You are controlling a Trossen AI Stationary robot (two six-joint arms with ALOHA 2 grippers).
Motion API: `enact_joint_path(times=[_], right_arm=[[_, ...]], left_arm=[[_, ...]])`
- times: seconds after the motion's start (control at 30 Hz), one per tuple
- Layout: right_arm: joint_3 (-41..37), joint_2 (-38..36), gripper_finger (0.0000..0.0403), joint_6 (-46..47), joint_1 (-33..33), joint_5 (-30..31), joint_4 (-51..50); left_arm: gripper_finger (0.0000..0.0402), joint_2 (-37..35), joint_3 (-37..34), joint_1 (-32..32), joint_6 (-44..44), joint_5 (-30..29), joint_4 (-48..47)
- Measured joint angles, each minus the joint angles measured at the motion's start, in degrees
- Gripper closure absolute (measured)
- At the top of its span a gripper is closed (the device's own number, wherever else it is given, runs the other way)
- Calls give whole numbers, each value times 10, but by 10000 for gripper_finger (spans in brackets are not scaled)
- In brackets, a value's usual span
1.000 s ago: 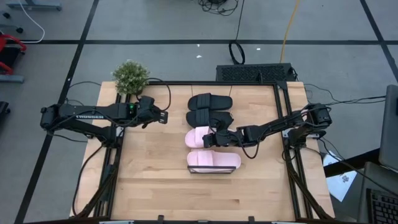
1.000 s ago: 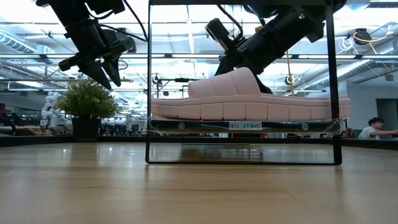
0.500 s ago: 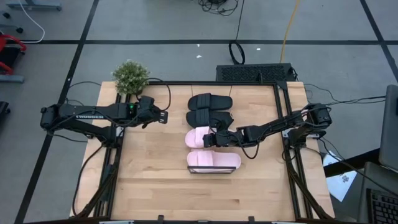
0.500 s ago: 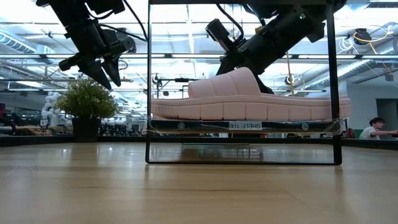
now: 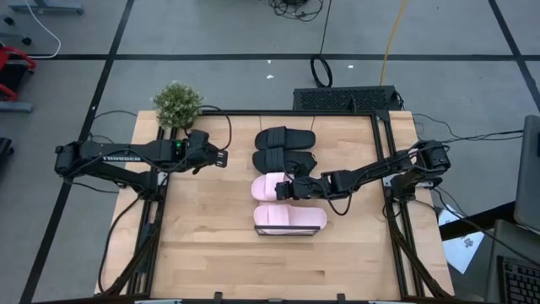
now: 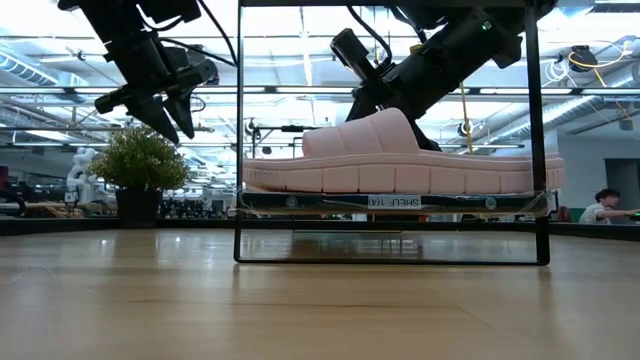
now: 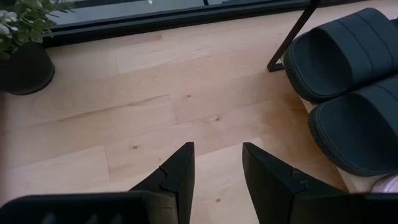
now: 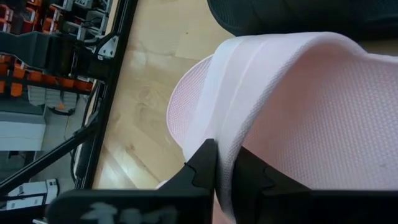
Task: Pick and place slides into the shelf
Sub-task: Put the pink slide on the shelf
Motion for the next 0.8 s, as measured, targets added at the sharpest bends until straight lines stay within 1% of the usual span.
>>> enact_joint_path(times=[0.47, 0.63, 0.7, 0.8], right_arm=[[0, 0, 381, 0, 0, -2, 0], [0, 0, 379, -1, 0, -31, 3], [0, 0, 373, -3, 0, -33, 3], [0, 0, 352, -5, 0, -36, 1]], left_arm=[[272, 0, 0, 0, 0, -4, 0], [272, 0, 0, 0, 0, -8, 0], [272, 0, 0, 0, 0, -8, 0], [272, 0, 0, 0, 0, -8, 0]])
